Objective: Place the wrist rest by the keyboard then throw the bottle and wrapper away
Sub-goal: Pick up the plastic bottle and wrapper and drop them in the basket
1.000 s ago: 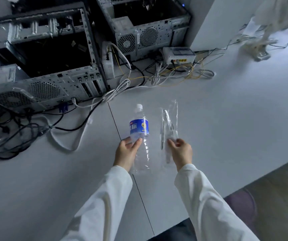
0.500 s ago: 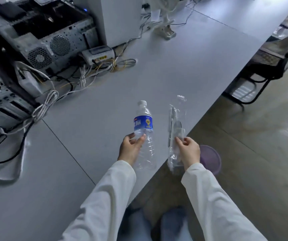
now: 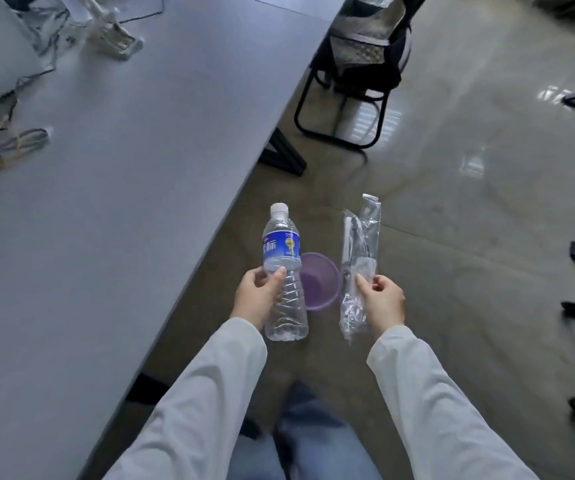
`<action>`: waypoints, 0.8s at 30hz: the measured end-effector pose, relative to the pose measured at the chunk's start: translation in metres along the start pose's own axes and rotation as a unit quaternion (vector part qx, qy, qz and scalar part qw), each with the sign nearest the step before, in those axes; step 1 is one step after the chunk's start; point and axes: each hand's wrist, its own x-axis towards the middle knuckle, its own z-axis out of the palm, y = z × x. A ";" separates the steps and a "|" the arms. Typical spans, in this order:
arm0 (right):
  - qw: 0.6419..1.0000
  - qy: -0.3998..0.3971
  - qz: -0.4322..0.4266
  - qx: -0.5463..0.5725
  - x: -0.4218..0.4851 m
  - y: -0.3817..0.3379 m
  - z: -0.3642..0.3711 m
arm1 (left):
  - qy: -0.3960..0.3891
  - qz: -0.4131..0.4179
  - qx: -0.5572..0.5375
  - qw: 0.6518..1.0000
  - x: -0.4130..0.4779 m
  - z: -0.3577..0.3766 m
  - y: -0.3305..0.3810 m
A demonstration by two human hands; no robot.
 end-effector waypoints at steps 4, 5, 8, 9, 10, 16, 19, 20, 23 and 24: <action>0.999 0.023 0.029 -0.018 0.028 0.018 -0.027 | -0.029 -0.017 0.020 0.999 0.014 0.040 0.002; 0.999 0.025 0.037 -0.017 0.033 0.021 -0.029 | -0.030 -0.021 0.027 0.999 0.018 0.046 0.002; 0.998 0.020 0.054 -0.010 0.047 0.026 -0.027 | -0.032 -0.031 0.051 0.998 0.034 0.057 0.005; 0.998 0.017 0.058 -0.009 0.052 0.026 -0.025 | -0.031 -0.032 0.059 0.997 0.041 0.060 0.006; 0.998 0.016 0.062 -0.010 0.056 0.025 -0.023 | -0.029 -0.032 0.066 0.997 0.048 0.062 0.007; 0.996 0.019 0.088 -0.014 0.086 0.024 -0.008 | -0.040 -0.054 0.092 0.994 0.092 0.075 0.013; 0.995 0.017 0.099 -0.009 0.101 0.029 0.000 | -0.042 -0.066 0.103 0.992 0.111 0.082 0.010; 0.995 0.015 0.102 -0.010 0.104 0.031 0.002 | -0.040 -0.072 0.101 0.991 0.115 0.083 0.008; 0.993 -0.007 0.120 -0.018 0.121 0.048 0.012 | -0.029 -0.098 0.102 0.989 0.132 0.089 -0.009; 0.992 -0.020 0.126 -0.023 0.129 0.057 0.018 | -0.025 -0.109 0.103 0.988 0.140 0.092 -0.018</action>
